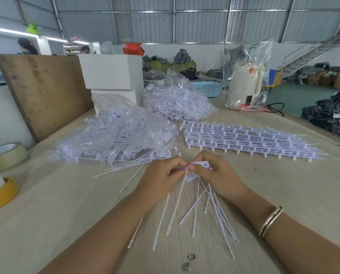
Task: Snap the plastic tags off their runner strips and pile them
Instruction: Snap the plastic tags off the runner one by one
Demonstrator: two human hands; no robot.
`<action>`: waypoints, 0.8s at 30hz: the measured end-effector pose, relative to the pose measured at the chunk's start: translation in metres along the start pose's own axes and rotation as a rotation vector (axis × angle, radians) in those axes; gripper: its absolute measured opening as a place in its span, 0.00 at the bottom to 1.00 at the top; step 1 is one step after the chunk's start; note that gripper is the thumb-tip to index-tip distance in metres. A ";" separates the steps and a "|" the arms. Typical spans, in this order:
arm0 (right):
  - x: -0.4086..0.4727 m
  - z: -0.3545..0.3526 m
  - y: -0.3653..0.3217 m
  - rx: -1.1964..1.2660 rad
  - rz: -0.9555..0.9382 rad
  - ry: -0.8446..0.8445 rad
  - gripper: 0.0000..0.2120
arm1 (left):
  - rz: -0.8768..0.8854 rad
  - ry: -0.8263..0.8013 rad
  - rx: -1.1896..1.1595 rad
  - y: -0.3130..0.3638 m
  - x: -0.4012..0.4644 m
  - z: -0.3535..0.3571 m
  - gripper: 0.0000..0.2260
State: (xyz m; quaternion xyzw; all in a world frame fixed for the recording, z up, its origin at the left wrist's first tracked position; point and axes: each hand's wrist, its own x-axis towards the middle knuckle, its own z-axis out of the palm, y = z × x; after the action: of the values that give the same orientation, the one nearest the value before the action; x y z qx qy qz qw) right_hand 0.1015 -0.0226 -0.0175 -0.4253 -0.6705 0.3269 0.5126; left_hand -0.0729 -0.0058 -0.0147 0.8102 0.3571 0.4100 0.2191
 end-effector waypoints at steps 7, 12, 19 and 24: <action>0.000 0.002 -0.004 0.143 -0.072 -0.013 0.06 | -0.129 -0.012 -0.377 0.004 0.001 0.001 0.08; -0.001 0.001 -0.005 0.121 -0.039 -0.015 0.04 | -0.148 -0.020 -0.458 0.003 0.001 0.002 0.09; -0.003 0.002 -0.008 0.145 0.006 0.024 0.03 | -0.107 -0.023 -0.459 0.009 0.000 -0.001 0.07; -0.003 0.003 -0.011 0.168 -0.013 0.013 0.07 | -0.097 -0.019 -0.447 0.009 0.000 -0.001 0.06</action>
State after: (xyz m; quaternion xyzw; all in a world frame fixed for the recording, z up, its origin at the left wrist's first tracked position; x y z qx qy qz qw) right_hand 0.0967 -0.0297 -0.0102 -0.3787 -0.6402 0.3760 0.5526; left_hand -0.0698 -0.0116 -0.0079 0.7273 0.2939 0.4603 0.4157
